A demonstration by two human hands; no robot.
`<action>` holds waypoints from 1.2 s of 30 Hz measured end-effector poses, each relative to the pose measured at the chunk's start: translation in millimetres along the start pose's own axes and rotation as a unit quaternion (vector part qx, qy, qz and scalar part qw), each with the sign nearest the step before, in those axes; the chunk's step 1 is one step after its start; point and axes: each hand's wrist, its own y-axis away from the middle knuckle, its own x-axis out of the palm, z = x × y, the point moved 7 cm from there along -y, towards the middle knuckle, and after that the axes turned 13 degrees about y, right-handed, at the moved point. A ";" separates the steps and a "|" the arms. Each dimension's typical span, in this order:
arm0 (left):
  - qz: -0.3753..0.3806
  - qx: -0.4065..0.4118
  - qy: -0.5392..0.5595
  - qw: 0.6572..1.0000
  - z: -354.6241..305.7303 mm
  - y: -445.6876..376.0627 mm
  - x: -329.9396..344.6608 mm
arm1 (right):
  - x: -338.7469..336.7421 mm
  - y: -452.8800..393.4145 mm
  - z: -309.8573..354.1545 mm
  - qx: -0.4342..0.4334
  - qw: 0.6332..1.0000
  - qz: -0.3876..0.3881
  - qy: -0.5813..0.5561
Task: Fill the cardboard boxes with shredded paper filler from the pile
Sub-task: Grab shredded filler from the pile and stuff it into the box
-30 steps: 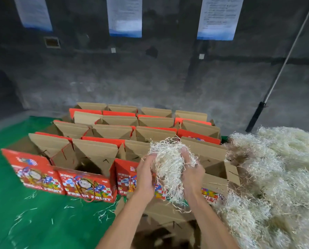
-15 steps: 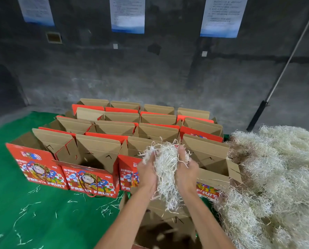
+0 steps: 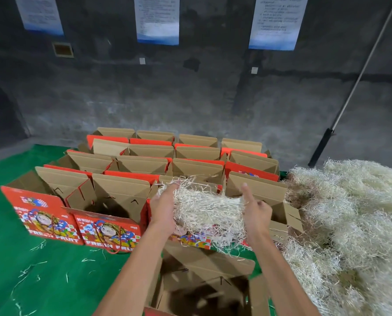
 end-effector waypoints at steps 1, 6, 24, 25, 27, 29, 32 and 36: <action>-0.006 0.001 -0.006 1.000 -0.6 -1.7 -2.6 | -1.2 -1.1 -2.1 0.014 1.000 0.006 -0.005; 0.008 -0.010 -0.005 1.000 -0.1 2.8 2.8 | -4.6 -2.7 -5.8 0.041 0.999 0.002 -0.015; 0.145 -0.038 0.008 0.989 35.8 20.3 15.5 | -28.3 -2.7 -16.9 0.106 0.962 0.093 -0.235; 0.173 -0.049 0.019 0.984 41.7 26.6 21.6 | -22.4 3.6 -12.0 0.094 0.960 0.117 -0.236; 0.213 -0.073 0.008 0.974 54.2 40.6 29.4 | -11.1 15.9 -5.6 0.048 0.961 0.157 -0.222; 0.240 -0.083 -0.018 0.967 65.0 48.9 33.0 | -5.6 23.9 -0.7 -0.020 0.970 0.164 -0.176; 0.260 -0.080 -0.037 0.962 70.9 60.0 38.4 | 0.5 32.9 8.6 -0.172 0.972 0.154 -0.040; 0.143 -0.038 -0.073 0.986 68.6 58.3 26.7 | 9.8 43.3 11.0 -0.247 0.955 0.164 0.009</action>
